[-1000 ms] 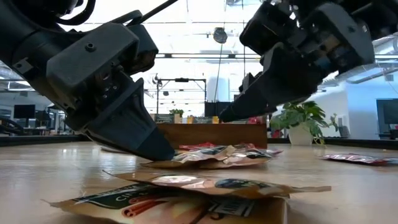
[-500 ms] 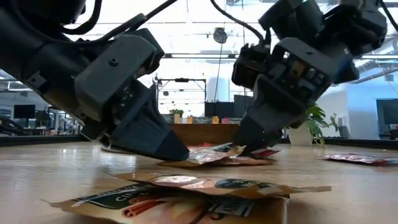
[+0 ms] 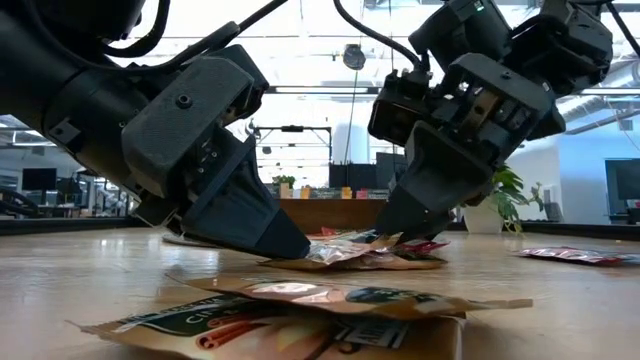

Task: Pick & Place Tea
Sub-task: Put the brown tea bag into the left section of the wooden organizer

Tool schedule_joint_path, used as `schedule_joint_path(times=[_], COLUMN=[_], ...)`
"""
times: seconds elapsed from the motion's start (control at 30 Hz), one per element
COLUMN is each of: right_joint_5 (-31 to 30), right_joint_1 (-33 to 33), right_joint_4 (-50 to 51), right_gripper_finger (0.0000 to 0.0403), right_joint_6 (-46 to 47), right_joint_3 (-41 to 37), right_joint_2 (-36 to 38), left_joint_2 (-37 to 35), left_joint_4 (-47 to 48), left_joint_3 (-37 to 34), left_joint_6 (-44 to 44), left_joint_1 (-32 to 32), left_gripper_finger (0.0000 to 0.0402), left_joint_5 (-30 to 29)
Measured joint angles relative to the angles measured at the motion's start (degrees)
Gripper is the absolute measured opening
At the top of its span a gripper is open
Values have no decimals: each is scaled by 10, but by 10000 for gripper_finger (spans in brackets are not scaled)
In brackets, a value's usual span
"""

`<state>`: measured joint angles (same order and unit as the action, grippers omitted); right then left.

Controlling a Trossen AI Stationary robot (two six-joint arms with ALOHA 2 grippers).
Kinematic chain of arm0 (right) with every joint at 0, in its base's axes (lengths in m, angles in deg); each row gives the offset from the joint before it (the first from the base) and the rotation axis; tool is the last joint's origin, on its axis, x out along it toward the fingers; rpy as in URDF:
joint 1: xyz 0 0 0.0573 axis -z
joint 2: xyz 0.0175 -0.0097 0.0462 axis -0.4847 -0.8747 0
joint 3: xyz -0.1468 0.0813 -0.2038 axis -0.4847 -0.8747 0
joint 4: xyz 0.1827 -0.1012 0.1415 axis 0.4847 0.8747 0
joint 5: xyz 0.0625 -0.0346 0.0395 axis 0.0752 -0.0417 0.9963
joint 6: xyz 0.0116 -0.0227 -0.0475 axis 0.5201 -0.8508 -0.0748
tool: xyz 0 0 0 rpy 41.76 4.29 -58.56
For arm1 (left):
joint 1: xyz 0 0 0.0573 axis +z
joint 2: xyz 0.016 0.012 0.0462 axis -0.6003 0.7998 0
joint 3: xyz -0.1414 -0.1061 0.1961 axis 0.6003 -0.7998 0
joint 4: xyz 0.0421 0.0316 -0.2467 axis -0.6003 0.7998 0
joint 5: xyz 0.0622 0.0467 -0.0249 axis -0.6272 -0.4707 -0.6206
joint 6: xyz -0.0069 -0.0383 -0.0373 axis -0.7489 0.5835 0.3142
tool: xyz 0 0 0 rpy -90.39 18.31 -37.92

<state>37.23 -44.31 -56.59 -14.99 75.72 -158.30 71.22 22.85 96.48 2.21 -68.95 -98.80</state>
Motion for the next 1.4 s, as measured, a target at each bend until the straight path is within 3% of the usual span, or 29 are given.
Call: schedule_joint_path(times=[0.27, 0.5, 0.73, 0.97, 1.4], right_joint_5=[13, 15, 15, 11, 13], right_joint_1=[-1, 3, 3, 2, -11], right_joint_4=[-4, -5, 50, 106, 132], right_gripper_finger=[7, 1, 0, 0, 14], right_joint_6=[-60, -97, -144, -143, -108], right_joint_3=[0, 0, 0, 0, 0], right_joint_2=[0, 13, 90, 136, 100], left_joint_2=[0, 1, -53, -73, -69], left_joint_4=[-4, -26, -2, -2, 18], left_joint_3=[0, -2, -4, -3, -2], left_joint_6=[-2, -89, -149, -164, -81], left_joint_1=[5, -1, -21, -47, -41], left_gripper_finger=[88, 88, 88, 88, 88], left_joint_5=[2, -2, 3, -97, 4])
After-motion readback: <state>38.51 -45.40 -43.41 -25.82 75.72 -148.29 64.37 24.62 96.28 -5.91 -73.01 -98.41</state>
